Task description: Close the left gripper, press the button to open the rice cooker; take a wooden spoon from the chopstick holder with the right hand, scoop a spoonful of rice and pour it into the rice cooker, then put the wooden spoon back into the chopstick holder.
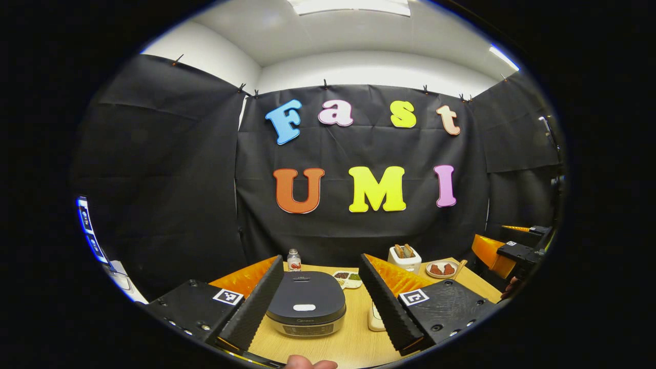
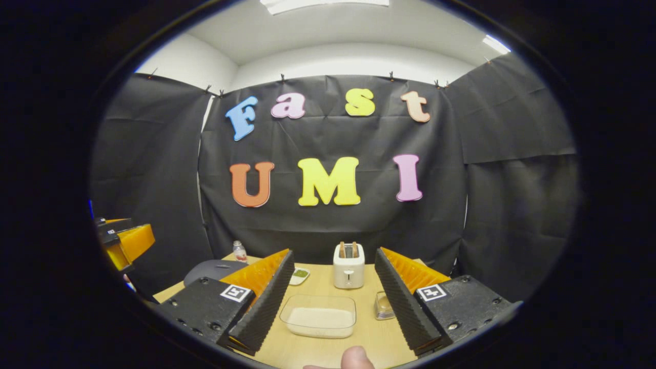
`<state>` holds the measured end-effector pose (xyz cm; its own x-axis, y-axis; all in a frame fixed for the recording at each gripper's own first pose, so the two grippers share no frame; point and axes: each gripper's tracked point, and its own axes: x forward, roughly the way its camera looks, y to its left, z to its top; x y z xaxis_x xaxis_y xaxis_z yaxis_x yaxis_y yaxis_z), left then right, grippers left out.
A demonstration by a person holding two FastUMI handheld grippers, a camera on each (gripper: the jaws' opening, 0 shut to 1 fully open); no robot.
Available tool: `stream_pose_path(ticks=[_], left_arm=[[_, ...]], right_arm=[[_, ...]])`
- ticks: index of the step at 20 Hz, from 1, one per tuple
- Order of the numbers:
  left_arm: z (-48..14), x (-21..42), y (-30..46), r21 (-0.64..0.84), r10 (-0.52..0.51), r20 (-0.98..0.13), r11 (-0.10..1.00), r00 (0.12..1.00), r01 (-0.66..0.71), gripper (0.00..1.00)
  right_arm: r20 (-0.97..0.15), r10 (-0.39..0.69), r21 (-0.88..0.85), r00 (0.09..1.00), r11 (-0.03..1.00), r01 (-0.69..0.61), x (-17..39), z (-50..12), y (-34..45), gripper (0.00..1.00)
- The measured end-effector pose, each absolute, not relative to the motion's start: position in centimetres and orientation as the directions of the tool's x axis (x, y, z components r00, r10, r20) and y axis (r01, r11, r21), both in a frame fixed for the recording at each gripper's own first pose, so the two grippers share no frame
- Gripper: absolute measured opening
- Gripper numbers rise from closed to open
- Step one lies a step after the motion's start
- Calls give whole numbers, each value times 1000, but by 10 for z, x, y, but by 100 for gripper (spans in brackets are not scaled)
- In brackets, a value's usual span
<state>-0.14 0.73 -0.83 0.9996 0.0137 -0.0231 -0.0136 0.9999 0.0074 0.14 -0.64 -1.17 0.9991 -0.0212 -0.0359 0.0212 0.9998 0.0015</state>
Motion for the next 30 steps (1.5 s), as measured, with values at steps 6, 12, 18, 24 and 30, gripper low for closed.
stream_pose_path(ticks=[6, 12, 18, 24, 30], left_arm=[[-16, 1, 10, -6, 26, -52, 1000, 998, -27, 95], [-54, 15, 11, -23, 25, -189, 999, 982, -30, 95], [-110, 42, 22, -74, 24, -424, 995, 905, -61, 95], [-175, 68, 32, -168, -40, -684, 980, 728, -104, 75], [-213, 93, 41, -153, -56, -774, 983, 631, -100, 16]], right_arm=[[-40, -27, -5, 999, 1000, 27, 4, -17, -12, 95], [-52, -40, -26, 998, 999, 38, 26, -19, -28, 100], [-81, -71, -30, 994, 997, 69, 55, -27, -56, 100], [-101, -123, -13, 987, 992, 123, 85, -33, -94, 95], [-129, -179, 1, 975, 984, 181, 97, -46, -123, 100]])
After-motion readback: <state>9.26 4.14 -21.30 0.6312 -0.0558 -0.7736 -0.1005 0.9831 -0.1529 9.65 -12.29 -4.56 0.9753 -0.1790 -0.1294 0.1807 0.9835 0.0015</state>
